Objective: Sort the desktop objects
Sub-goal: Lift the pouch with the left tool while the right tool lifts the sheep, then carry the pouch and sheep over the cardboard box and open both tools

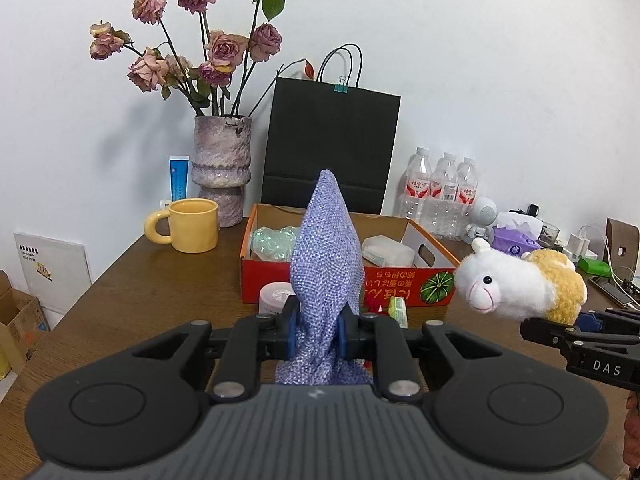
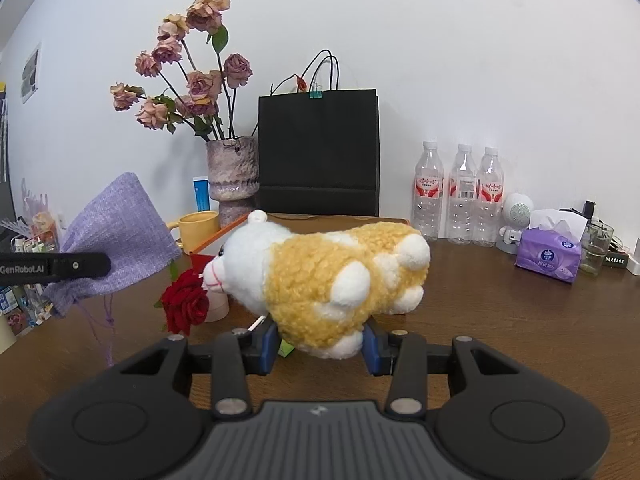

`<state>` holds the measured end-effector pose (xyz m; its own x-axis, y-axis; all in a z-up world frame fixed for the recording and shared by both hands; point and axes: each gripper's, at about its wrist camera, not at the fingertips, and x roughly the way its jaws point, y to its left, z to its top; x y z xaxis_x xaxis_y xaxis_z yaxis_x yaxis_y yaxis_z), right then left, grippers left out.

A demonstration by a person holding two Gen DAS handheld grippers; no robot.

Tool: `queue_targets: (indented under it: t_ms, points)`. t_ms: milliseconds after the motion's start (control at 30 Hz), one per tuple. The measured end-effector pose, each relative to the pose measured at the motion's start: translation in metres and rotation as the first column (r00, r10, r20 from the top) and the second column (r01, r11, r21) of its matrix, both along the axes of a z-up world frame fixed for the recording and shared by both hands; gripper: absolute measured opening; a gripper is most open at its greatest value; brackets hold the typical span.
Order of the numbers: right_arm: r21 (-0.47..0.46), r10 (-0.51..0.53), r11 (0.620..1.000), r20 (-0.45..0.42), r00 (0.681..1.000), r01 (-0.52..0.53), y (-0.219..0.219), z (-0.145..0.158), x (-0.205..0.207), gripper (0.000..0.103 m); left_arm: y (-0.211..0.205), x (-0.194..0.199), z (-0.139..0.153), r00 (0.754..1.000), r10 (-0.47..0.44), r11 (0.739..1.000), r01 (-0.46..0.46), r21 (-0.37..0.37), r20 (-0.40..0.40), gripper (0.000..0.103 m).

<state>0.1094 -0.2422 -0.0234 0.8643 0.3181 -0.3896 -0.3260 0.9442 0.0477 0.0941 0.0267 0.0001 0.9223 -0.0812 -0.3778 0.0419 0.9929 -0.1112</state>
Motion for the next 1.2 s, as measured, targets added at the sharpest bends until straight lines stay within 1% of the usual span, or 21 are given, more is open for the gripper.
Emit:
queue_targets:
  t_ms: [300,633,1200]
  points:
    - [-0.007,0.004,1.000,0.016,1.000,-0.004,0.004,0.007,-0.003,0.040,0.001,-0.004,0.007,1.000,-0.007,1.000,0.007,0.003,0.014,0.019]
    - [-0.006,0.005,1.000,0.016,1.000,-0.004,0.005,0.012,-0.002,0.040,0.000,-0.004,0.015,1.000,-0.017,1.000,0.017,0.008,0.025,0.018]
    - [0.000,0.018,1.000,0.031,0.999,-0.018,0.007,0.024,0.013,0.040,-0.001,0.009,0.027,0.999,-0.011,1.000,0.011,0.008,0.034,0.017]
